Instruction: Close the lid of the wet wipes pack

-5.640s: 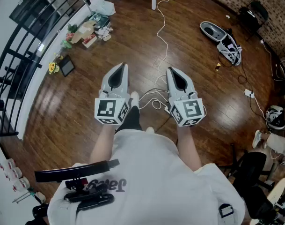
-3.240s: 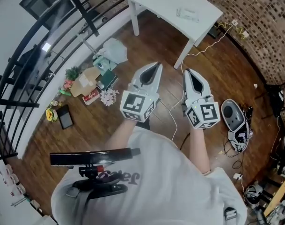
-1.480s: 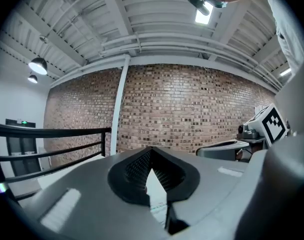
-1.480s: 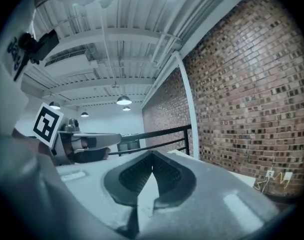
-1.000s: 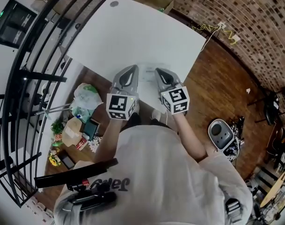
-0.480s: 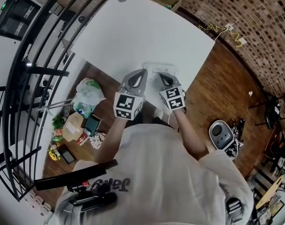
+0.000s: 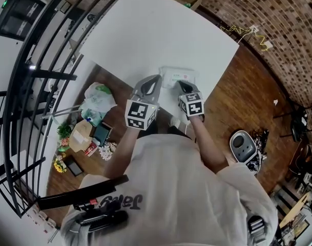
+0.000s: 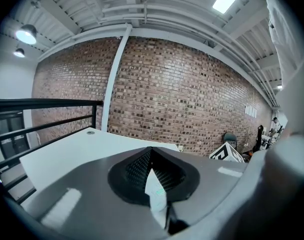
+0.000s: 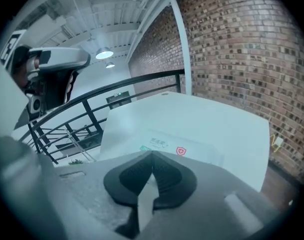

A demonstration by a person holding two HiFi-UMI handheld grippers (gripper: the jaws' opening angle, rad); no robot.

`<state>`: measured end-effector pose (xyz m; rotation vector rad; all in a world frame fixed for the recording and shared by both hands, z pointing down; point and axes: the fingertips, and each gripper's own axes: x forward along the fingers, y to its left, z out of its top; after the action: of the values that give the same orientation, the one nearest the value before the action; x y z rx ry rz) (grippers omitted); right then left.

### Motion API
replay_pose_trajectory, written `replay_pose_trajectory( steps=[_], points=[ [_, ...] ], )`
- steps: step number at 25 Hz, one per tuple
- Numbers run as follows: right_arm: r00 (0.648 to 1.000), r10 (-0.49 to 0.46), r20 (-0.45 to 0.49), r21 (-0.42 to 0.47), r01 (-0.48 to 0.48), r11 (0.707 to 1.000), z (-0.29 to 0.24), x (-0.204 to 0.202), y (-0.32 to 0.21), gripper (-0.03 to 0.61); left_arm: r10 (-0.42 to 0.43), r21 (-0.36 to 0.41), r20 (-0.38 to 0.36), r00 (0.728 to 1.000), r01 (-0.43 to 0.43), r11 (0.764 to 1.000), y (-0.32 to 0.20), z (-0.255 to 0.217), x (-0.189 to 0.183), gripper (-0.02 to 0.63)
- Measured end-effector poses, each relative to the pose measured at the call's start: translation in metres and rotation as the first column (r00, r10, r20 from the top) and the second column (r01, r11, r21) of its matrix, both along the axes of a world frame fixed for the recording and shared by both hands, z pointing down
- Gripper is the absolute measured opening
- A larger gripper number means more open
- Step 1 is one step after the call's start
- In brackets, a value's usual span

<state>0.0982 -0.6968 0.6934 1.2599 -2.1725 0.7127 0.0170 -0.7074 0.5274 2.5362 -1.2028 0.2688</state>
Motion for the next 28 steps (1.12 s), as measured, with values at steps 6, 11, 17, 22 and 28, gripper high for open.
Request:
replay_pose_trajectory(
  steps=[6,11,17,22,28],
  points=[
    [0.999,0.014,0.046,0.004,-0.014,1.0,0.007,0.004,0.0,-0.011,-0.003,-0.007,-0.009,1.0,0.003,1.0,-0.003,0.001,0.0,0.017],
    [0.998,-0.029,-0.062,0.031,0.031,0.999,0.007,-0.002,-0.001,-0.011,0.002,-0.01,-0.004,1.0,-0.002,1.0,-0.002,0.004,-0.001,0.017],
    [0.991,-0.055,-0.122,-0.012,0.054,0.998,0.009,0.0,-0.002,-0.012,0.019,-0.01,-0.001,1.0,-0.02,1.0,0.005,0.003,0.005,0.017],
    [0.98,-0.045,-0.194,0.01,0.048,0.999,0.008,-0.005,-0.003,-0.012,0.025,-0.007,0.001,1.0,-0.025,1.0,0.013,0.0,-0.001,0.017],
    [0.989,0.085,0.121,-0.117,-0.071,0.991,0.007,0.008,0.002,-0.012,0.035,0.025,-0.027,0.999,-0.034,0.999,0.022,-0.013,-0.013,0.017]
  ],
)
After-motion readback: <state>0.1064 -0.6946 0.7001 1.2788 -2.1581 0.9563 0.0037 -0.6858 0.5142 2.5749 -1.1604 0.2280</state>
